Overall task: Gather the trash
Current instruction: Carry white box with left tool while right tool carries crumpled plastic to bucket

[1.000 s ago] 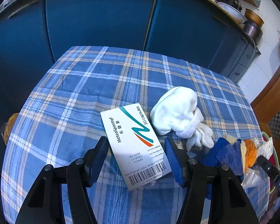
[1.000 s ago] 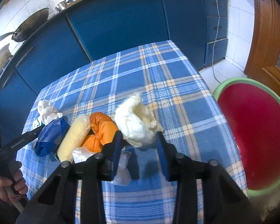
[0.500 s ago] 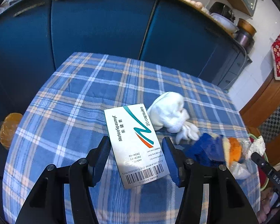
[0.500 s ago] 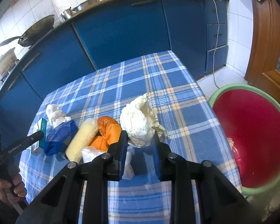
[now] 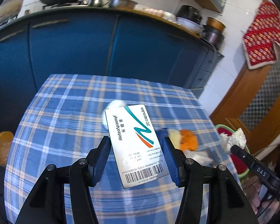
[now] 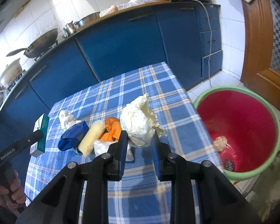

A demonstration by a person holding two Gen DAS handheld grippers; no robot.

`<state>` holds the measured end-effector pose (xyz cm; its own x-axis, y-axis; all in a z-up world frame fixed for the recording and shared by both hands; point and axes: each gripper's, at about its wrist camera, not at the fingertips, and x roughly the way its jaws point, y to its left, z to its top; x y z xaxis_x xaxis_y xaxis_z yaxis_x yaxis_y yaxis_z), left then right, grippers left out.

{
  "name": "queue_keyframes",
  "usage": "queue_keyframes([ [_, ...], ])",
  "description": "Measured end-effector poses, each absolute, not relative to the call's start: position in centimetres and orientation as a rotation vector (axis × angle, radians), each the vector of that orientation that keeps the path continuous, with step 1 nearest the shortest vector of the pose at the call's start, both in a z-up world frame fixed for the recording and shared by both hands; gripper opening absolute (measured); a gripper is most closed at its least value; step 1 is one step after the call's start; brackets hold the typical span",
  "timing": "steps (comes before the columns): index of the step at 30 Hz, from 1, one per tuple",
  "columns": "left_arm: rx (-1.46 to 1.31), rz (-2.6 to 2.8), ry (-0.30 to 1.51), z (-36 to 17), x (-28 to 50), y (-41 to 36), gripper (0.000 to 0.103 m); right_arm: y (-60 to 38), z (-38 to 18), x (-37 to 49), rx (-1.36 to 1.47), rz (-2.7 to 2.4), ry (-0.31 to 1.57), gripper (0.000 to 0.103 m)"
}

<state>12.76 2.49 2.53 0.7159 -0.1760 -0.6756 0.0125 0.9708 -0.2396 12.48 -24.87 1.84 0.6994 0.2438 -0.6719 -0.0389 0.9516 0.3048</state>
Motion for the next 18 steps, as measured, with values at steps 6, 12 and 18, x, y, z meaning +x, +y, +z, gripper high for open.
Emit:
queue_keyframes([
  [6,-0.168,-0.18,0.761,3.6,12.4,-1.2,0.058,-27.1,2.8,10.8,0.299,0.119,0.752,0.028],
  [12,-0.096,-0.263,0.76,4.4,12.2,-6.0,0.058,-29.9,3.4,9.2,0.329,0.073,0.725,0.028],
  [18,-0.056,-0.34,0.765,4.6,12.3,-10.5,0.058,-33.0,3.4,8.1,0.363,0.023,0.709,0.028],
])
